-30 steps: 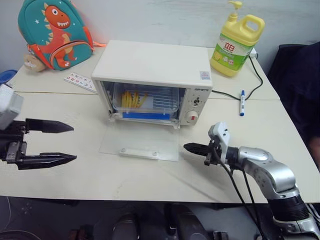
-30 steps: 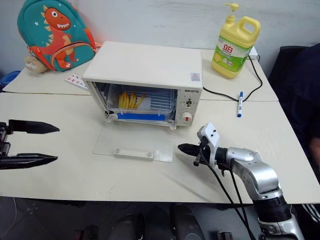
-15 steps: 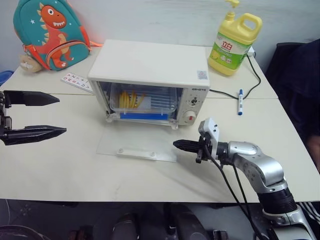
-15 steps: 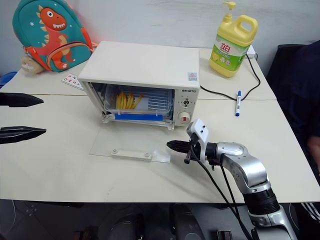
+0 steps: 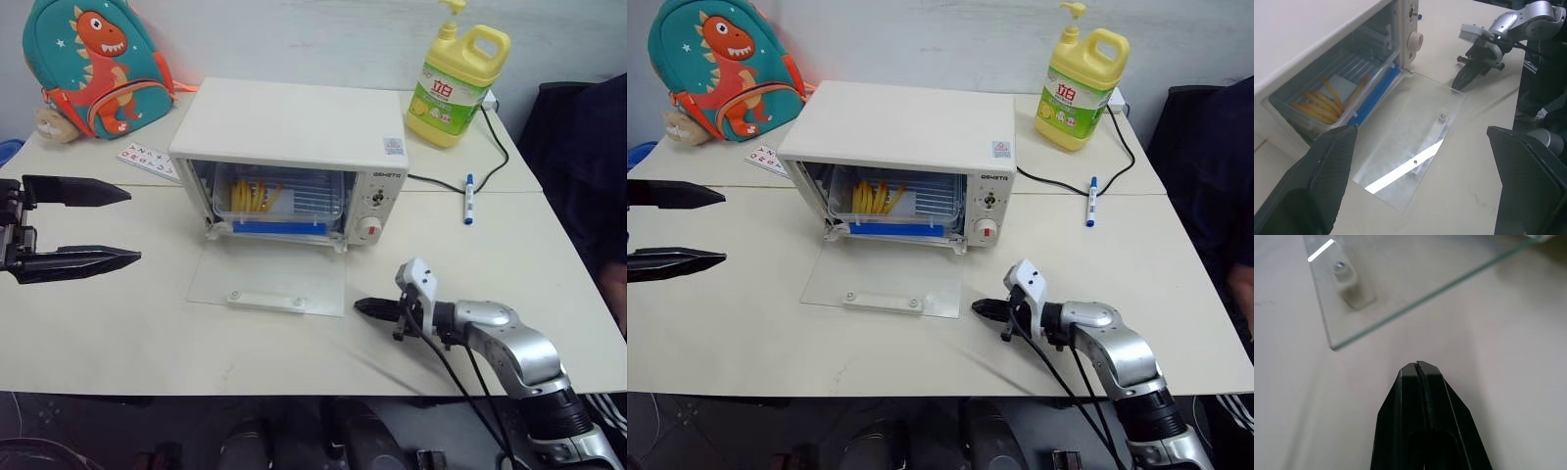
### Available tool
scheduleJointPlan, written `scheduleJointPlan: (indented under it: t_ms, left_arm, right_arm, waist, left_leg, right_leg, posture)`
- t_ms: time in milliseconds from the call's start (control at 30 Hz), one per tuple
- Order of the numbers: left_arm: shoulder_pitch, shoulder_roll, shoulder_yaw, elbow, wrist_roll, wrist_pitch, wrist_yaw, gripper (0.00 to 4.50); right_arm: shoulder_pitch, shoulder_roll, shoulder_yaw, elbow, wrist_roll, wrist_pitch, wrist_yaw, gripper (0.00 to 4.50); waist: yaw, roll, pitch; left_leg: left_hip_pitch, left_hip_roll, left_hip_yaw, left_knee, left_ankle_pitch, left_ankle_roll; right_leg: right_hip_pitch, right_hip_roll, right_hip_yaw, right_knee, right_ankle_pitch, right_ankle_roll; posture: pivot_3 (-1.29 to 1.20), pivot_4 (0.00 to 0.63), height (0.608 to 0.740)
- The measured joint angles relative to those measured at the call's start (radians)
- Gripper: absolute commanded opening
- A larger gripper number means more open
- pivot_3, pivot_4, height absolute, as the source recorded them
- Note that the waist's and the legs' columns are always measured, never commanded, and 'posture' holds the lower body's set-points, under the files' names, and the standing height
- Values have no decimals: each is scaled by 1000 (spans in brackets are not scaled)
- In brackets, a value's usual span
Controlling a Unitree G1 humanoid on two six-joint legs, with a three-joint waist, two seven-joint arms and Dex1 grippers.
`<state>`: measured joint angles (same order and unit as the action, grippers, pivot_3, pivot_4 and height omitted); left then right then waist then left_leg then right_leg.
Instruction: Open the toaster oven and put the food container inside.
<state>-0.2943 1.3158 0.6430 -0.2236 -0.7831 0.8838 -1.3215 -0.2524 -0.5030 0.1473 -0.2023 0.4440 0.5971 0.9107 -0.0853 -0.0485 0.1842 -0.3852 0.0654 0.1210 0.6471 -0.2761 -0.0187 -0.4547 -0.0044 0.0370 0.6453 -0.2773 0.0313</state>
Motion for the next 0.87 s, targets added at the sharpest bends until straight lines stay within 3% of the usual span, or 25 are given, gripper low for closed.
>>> scheduleJointPlan:
  t_ms: [133,233,433,633,733,867]
  left_arm:
    - [-13,0,-28,7,1,-21,1,4483]
    - [-13,0,-34,28,4,-33,0,4500]
    - [10,0,-18,42,19,-39,-2,4500]
    - [96,0,72,77,85,-52,-27,4500]
    - [137,0,134,91,120,-56,-44,4500]
    - [169,0,183,104,146,-59,-67,4500]
  right_arm:
    - [-79,55,2,-5,41,39,-9,0]
    - [-162,62,-33,-4,95,79,-12,567]
    - [-303,-79,-205,-4,230,182,36,2492]
    - [-347,-356,-290,54,271,207,204,4464]
    - [-348,-450,-341,117,264,186,267,4464]
    - [-334,-489,-357,141,272,186,329,4464]
  waist:
    - [-1,0,0]
    - [2,0,0]
    - [10,0,0]
    - [10,2,1]
    - [2,1,1]
    - [-1,2,1]
  left_leg:
    - [0,0,1,1,1,1]
    - [-1,0,1,0,1,1]
    - [-5,-1,2,0,-1,1]
    - [-5,-1,3,-1,-2,2]
    - [-4,-1,3,0,-2,2]
    - [-3,0,3,0,-2,2]
  right_leg:
    - [-1,0,1,0,0,0]
    - [-2,-1,1,0,0,0]
    - [-6,-2,1,0,1,1]
    - [-7,-1,1,0,0,1]
    - [-6,-1,2,0,-1,1]
    - [-6,-1,3,1,-1,1]
  posture:
    - [0,150,740]
    - [0,150,740]
    - [0,150,740]
    - [0,150,740]
    - [0,150,740]
    - [0,150,740]
